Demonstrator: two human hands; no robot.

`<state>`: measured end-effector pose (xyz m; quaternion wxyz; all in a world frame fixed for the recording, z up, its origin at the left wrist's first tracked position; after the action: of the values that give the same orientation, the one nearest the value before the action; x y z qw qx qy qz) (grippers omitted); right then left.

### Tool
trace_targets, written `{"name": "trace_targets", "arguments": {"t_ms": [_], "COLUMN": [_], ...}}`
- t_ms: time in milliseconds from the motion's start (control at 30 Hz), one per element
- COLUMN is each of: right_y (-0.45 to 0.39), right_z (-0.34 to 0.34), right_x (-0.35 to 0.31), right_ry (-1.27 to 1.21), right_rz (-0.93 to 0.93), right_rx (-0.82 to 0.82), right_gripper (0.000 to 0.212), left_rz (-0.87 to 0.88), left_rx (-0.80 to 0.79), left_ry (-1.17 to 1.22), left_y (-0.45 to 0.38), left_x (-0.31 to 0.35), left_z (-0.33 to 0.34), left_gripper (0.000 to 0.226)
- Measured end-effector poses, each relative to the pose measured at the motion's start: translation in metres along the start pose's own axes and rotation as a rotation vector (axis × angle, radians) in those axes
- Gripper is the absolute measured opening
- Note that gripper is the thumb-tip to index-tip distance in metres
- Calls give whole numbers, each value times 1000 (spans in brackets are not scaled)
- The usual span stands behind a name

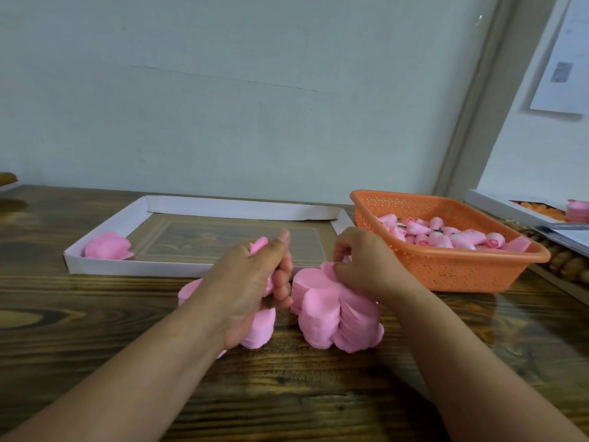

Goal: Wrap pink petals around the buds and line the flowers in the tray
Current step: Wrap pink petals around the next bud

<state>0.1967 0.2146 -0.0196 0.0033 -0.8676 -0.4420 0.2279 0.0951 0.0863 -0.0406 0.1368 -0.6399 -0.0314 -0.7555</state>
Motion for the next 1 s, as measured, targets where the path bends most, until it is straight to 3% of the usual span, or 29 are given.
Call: {"name": "trace_targets", "arguments": {"t_ms": [100, 333, 500, 600, 700, 867, 1000], "right_y": [6, 15, 18, 19, 23, 33, 35], "right_z": [-10, -21, -36, -41, -43, -40, -31], "right_x": [-2, -11, -15, -16, -14, -24, -27], "right_ry": [-196, -652, -995, -1149, -1025, -614, -543], "right_rz": [-42, -231, -298, -315, -236, -99, -16], "right_rx": [33, 21, 182, 248, 358, 577, 642], "right_gripper": [25, 29, 35, 31, 34, 30, 25], "left_rz": [7, 26, -12, -58, -87, -21, 42], "left_rx": [-12, -11, 40, -38, -157, -205, -195], "left_ry": [-31, -172, -163, 14, 229, 522, 655], "left_y": [1, 2, 4, 2, 2, 0, 1], "left_x": [1, -1, -7, -13, -16, -7, 1], "left_z": [2, 6, -2, 1, 11, 16, 19], "left_gripper": [41, 44, 49, 48, 36, 34, 38]}}
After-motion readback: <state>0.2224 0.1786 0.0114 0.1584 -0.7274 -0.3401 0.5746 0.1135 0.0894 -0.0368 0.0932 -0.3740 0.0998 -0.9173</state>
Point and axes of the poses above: each hand's wrist, its own y-axis away from the middle knuckle, its own z-axis out of the palm, x = y × z, the point moved 7 cm from there along -y, towards the middle knuckle, and after that the axes turned 12 degrees about -x, right-handed, at the moved point
